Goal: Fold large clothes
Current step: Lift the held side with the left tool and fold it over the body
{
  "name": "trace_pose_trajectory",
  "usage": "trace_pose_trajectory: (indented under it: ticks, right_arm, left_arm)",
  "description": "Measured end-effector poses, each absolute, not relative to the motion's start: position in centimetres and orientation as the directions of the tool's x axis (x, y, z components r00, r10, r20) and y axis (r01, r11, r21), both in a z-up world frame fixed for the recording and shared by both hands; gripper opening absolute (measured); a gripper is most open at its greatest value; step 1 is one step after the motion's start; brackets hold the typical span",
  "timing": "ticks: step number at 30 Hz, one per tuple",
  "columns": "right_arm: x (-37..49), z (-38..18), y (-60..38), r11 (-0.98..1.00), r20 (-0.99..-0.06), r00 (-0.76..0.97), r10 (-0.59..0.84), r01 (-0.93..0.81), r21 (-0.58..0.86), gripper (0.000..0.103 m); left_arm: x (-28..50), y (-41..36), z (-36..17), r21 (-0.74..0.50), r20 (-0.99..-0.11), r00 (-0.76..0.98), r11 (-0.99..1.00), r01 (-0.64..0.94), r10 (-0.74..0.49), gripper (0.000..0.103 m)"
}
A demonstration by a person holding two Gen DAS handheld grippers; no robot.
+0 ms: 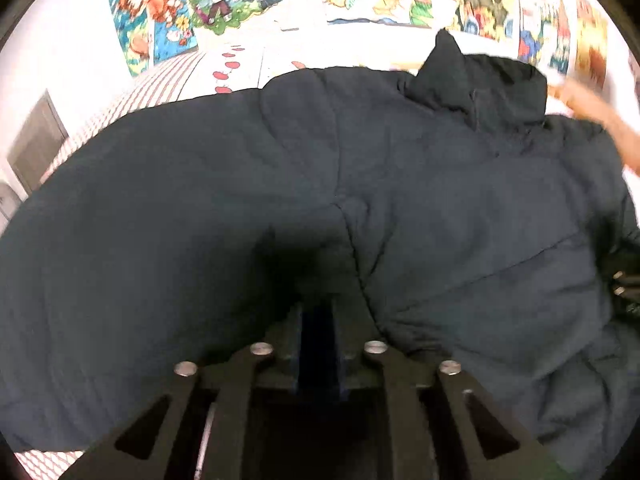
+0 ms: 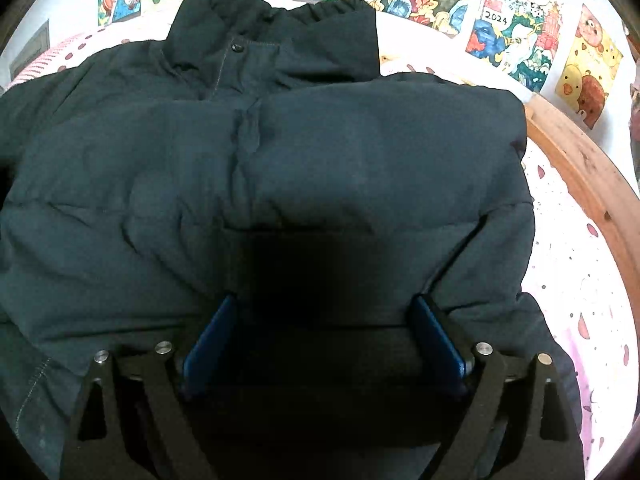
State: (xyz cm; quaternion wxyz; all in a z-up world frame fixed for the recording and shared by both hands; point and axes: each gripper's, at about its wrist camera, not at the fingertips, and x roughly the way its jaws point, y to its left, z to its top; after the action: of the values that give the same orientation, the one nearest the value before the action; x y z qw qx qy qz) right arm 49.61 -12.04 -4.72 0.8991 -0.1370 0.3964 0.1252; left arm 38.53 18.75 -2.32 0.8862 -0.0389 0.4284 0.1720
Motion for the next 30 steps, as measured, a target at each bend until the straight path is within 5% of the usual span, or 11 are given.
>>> trace_pose_trajectory:
  ticks: [2, 4, 9, 19, 30]
  right_arm:
    - [49.1, -4.4, -12.4, 0.934, -0.733, 0.669, 0.120, -0.326, -0.146, 0.087]
    - [48.5, -3.7, -12.6, 0.935, -0.724, 0.679, 0.119, -0.323, -0.149, 0.087]
    - [45.9, -2.1, -12.2, 0.934, -0.699, 0.699, 0.154, -0.335, -0.129, 0.087]
    - [41.1, 2.6, -5.6, 0.881, -0.638, 0.694, 0.333, -0.471, -0.053, 0.087]
    - [39.9, -0.6, 6.0, 0.794, -0.666, 0.609, 0.431, -0.607, -0.041, 0.087]
  left_arm:
    - [37.3, 19.4, -1.6, -0.005, -0.772, 0.599, 0.941, -0.337, 0.210, 0.037]
    - [35.9, 19.8, -0.8, -0.074, -0.758, 0.630, 0.938, -0.338, 0.167, 0.065]
    - [30.1, 21.7, 2.5, -0.197, -0.654, 0.740, 0.908, -0.371, 0.161, 0.092]
    - [18.3, 31.3, 3.2, -0.443, -0.591, 0.762, 0.682, -0.582, 0.266, 0.098]
    - [10.7, 39.6, 0.0, -0.615, -0.603, 0.703, 0.341, -0.711, 0.378, 0.098]
